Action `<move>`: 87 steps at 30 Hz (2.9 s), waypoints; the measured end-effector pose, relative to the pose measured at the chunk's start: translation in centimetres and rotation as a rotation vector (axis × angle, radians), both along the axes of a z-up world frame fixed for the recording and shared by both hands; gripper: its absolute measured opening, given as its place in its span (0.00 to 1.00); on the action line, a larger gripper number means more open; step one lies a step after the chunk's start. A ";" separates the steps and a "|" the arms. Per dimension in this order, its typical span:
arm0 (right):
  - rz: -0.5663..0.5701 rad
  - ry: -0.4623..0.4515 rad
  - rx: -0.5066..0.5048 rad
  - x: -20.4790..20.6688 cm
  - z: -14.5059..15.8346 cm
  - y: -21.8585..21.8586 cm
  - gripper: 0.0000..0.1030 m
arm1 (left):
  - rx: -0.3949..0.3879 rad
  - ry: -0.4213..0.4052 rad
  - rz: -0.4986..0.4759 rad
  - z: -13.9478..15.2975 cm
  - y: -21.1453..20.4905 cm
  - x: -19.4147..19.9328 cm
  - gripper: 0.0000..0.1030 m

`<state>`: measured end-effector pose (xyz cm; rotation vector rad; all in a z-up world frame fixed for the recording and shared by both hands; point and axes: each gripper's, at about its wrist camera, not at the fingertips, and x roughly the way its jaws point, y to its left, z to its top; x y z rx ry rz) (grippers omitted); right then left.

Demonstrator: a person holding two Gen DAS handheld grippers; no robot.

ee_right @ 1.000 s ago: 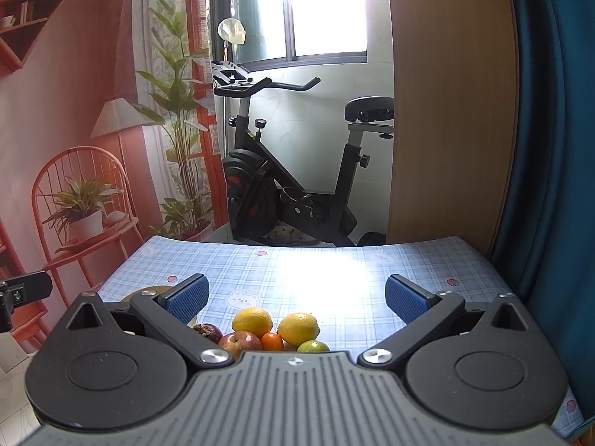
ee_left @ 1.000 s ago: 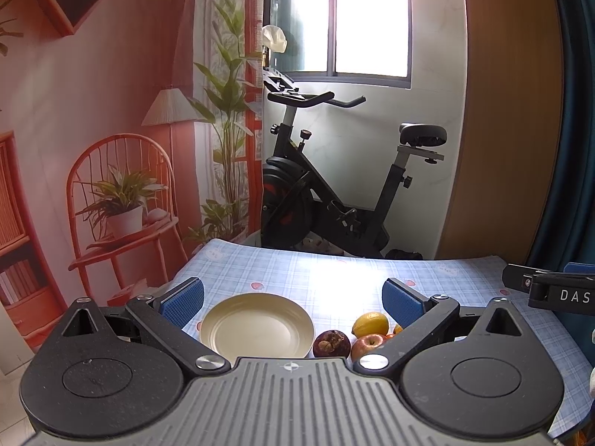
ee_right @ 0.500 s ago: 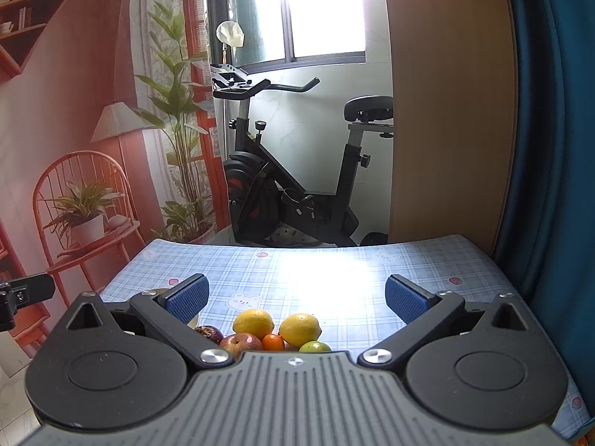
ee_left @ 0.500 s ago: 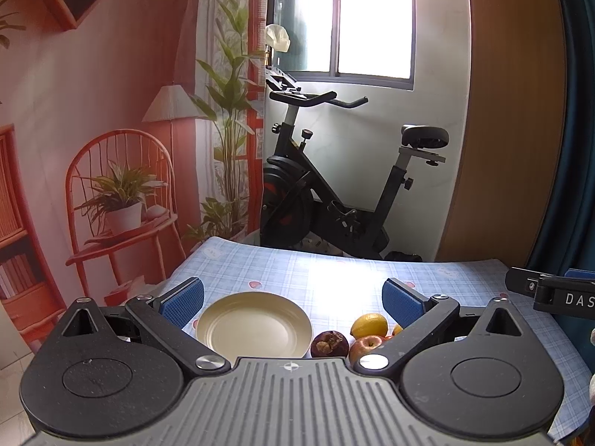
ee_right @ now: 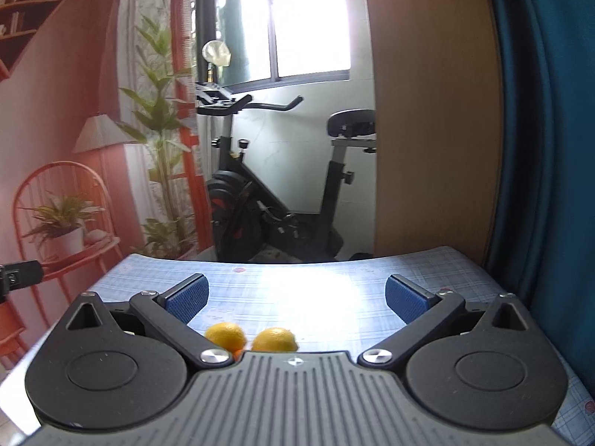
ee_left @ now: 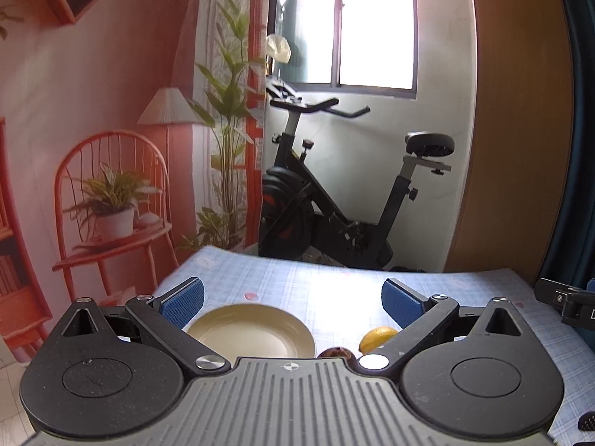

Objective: Organize fruits

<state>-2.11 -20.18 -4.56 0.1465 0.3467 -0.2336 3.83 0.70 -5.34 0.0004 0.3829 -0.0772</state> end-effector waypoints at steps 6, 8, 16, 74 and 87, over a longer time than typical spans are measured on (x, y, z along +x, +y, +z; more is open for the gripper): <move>0.059 0.073 0.062 1.8 -4.1 -0.9 1.00 | -0.031 0.060 -0.026 -3.2 0.2 1.9 0.99; 0.074 0.096 0.053 2.2 -5.3 -0.8 1.00 | -0.039 0.085 -0.039 -4.2 0.2 2.3 0.98; 0.144 0.172 0.083 3.4 -8.8 -1.1 1.00 | -0.029 0.170 -0.073 -7.9 0.8 4.0 0.89; 0.451 0.335 0.094 6.0 -15.5 0.7 0.41 | -0.117 0.437 -0.183 -11.6 -1.3 6.6 0.40; 0.436 0.302 0.118 4.6 -14.2 -1.8 0.41 | -0.080 0.430 -0.301 -8.9 -6.4 11.1 0.31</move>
